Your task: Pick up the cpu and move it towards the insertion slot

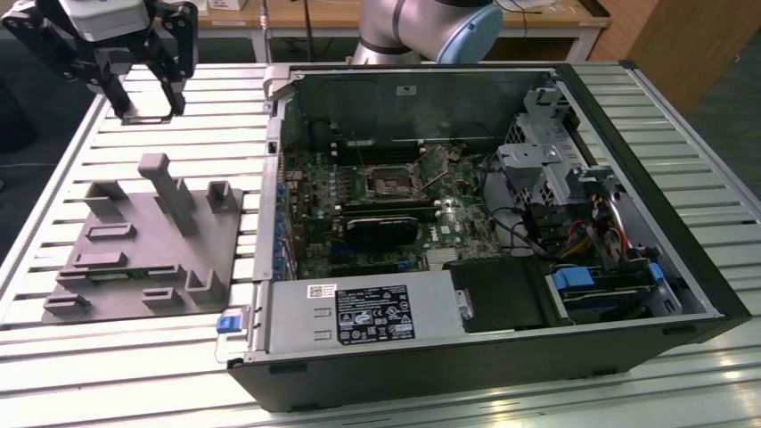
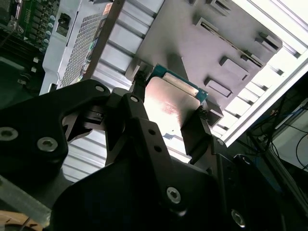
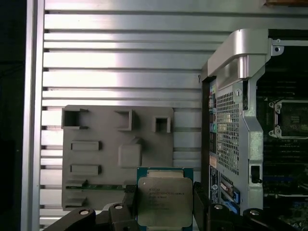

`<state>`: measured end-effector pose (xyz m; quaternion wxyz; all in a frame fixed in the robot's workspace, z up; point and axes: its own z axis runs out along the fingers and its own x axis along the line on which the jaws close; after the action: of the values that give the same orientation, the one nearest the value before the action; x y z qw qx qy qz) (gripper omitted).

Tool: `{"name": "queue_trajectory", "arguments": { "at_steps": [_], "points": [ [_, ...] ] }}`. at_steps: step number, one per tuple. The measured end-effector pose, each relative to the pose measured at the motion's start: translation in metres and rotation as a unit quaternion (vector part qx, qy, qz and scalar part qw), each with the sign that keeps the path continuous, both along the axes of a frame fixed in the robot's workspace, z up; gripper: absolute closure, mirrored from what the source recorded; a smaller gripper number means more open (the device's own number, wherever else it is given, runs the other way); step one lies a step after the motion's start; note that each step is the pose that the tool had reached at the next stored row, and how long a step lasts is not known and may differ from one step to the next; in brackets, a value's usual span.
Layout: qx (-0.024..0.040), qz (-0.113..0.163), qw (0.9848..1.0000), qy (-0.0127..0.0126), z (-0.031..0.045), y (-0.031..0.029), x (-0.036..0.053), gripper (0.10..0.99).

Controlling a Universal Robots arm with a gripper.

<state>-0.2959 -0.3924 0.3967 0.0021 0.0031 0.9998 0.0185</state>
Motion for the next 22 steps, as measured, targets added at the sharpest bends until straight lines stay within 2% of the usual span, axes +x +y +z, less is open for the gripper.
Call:
{"name": "queue_trajectory", "arguments": {
  "at_steps": [22],
  "points": [
    [0.0000, 0.000, 1.0000, 0.0000, 0.0000, 0.0074, 0.0129, 0.541]
  ]
}}
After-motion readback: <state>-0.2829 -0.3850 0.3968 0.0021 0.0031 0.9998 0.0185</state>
